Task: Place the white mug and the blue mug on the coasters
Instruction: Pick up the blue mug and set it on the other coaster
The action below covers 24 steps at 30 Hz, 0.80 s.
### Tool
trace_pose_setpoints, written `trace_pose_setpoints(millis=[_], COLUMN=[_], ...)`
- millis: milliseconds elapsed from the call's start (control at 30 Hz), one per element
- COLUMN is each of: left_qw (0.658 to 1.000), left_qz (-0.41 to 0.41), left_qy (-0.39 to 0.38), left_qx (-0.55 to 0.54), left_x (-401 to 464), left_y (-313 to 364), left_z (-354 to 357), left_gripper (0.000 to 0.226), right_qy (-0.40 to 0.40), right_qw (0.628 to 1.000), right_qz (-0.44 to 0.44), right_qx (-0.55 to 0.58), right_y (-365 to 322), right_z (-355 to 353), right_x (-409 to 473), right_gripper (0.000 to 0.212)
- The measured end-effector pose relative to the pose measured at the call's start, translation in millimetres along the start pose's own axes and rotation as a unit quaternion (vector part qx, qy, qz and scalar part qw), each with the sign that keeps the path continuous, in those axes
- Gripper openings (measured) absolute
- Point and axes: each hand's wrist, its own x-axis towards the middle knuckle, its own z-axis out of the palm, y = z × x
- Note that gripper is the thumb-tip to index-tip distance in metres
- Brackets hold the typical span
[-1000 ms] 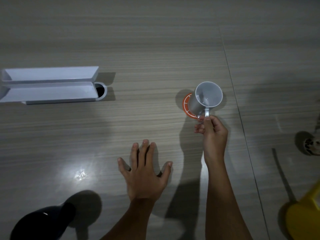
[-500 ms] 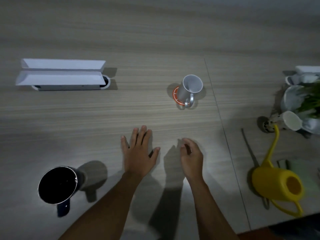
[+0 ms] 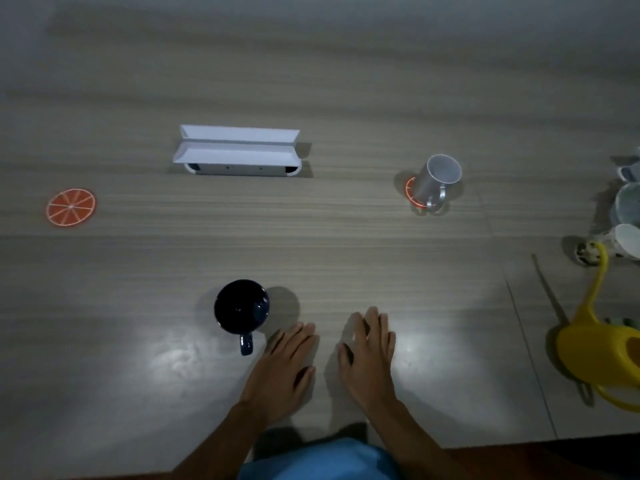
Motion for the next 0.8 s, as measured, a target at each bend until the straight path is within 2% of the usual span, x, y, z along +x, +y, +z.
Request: trace_pose_setpoints(millis=[67, 133, 267, 367, 533, 800], left_qw=[0.998, 0.987, 0.916, 0.869, 0.845, 0.855], left_qz=[0.001, -0.051, -0.190, -0.220, -0.178, -0.141], left_qy=[0.028, 0.076, 0.168, 0.189, 0.142, 0.047], left_qx=[-0.047, -0.130, -0.311, -0.400, -0.484, -0.496], left_x=[-24, -46, -67, -69, -59, -53], left_y=[-14, -26, -40, -48, -53, -57], left_z=[-7, -19, -43, -63, -91, -92], left_gripper=[0.050, 0.043, 0.029, 0.026, 0.011, 0.013], right_qy=[-0.004, -0.014, -0.041, -0.068, -0.066, -0.066], right_qw=[1.000, 0.999, 0.995, 0.989, 0.989, 0.989], right_qz=[0.001, -0.028, -0.087, -0.095, -0.067, -0.053], right_qx=[-0.004, -0.015, -0.036, -0.086, -0.115, -0.121], right_y=[-13, -30, -70, -91, -99, -98], right_z=[7, 15, 34, 45, 48, 52], right_x=[0, 1, -1, -4, -5, -8], right_gripper=[0.068, 0.067, 0.069, 0.081, 0.086, 0.088])
